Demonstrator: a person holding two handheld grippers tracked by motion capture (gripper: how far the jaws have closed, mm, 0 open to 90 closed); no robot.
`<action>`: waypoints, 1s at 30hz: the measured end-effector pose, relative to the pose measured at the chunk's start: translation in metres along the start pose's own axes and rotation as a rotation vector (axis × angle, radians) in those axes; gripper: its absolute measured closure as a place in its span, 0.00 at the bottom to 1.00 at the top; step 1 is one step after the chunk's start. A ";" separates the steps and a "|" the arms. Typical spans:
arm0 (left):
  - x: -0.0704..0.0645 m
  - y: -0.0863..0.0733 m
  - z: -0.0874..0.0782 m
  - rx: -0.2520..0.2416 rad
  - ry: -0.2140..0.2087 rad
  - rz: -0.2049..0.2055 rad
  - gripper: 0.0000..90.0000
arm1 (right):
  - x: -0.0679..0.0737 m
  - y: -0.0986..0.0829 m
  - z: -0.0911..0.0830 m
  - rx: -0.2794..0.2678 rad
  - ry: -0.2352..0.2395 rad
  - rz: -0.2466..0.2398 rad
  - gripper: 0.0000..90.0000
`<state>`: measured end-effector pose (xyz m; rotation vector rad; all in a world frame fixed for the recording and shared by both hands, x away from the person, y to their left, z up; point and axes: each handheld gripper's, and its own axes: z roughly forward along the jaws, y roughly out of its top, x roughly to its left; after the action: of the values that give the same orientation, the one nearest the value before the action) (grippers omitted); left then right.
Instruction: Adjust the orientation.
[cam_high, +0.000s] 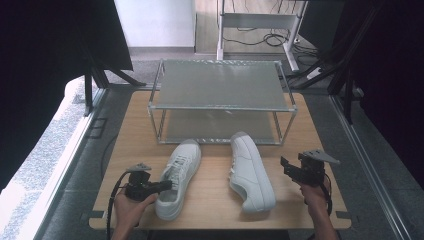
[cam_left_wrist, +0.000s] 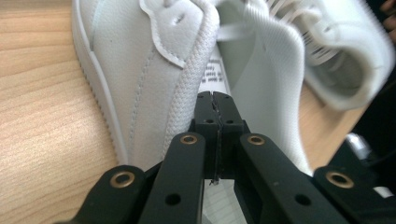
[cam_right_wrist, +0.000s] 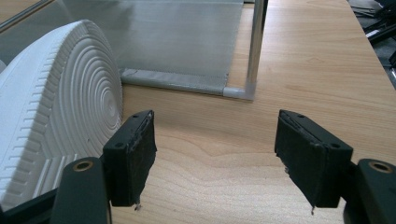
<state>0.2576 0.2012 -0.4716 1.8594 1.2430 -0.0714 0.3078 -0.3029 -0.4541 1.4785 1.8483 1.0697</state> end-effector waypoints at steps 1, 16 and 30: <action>0.001 0.000 0.000 -0.003 -0.013 -0.003 1.00 | 0.000 -0.001 0.001 0.004 0.000 0.000 0.33; -0.018 0.013 -0.030 -0.159 -0.067 0.091 0.78 | 0.002 0.001 -0.003 0.003 0.030 -0.007 0.36; -0.044 0.068 -0.025 -0.236 0.037 0.205 0.36 | 0.018 0.008 -0.011 -0.024 0.081 -0.039 0.38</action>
<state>0.2782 0.1782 -0.3923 1.7759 1.0312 0.2134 0.2987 -0.2872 -0.4406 1.3980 1.9051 1.1449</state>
